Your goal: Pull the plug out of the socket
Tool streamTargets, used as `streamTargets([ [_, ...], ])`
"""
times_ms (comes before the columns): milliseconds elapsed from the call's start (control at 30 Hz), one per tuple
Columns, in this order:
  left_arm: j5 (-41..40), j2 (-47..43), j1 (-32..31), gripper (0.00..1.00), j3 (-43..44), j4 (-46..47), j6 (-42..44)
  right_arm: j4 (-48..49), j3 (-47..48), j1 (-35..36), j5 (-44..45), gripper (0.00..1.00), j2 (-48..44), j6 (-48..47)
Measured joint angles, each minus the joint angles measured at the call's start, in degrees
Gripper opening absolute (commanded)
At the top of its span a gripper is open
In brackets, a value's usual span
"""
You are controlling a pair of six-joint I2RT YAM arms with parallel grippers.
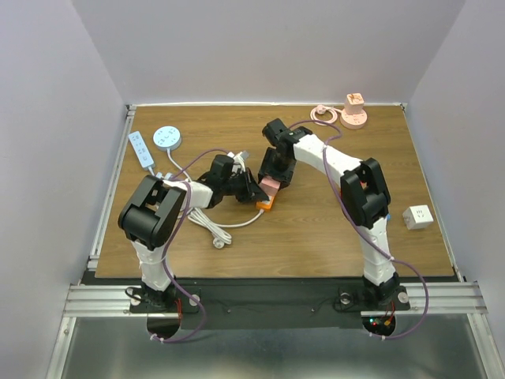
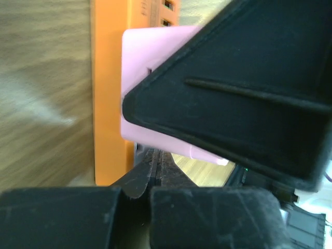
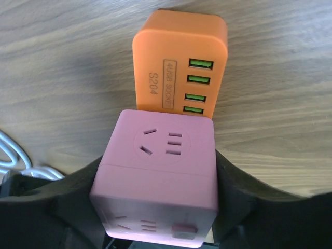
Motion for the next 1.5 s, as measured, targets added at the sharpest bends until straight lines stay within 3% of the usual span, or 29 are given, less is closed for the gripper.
streamTargets([
  [733, 3.32, 2.54, -0.02, 0.00, -0.90, 6.62, -1.88, -1.53, -0.37, 0.09, 0.66, 0.00, -1.97, -4.74],
  [1067, 4.66, 3.78, -0.50, 0.00, -0.85, 9.31, -2.43, -6.69, 4.59, 0.07, 0.44, 0.00, -2.08, -5.97],
  [1500, 4.00, 7.43, -1.40, 0.00, -1.22, 7.10, -2.36, -7.30, 7.41, -0.39, -0.63, 0.00, -7.65, -7.02],
])
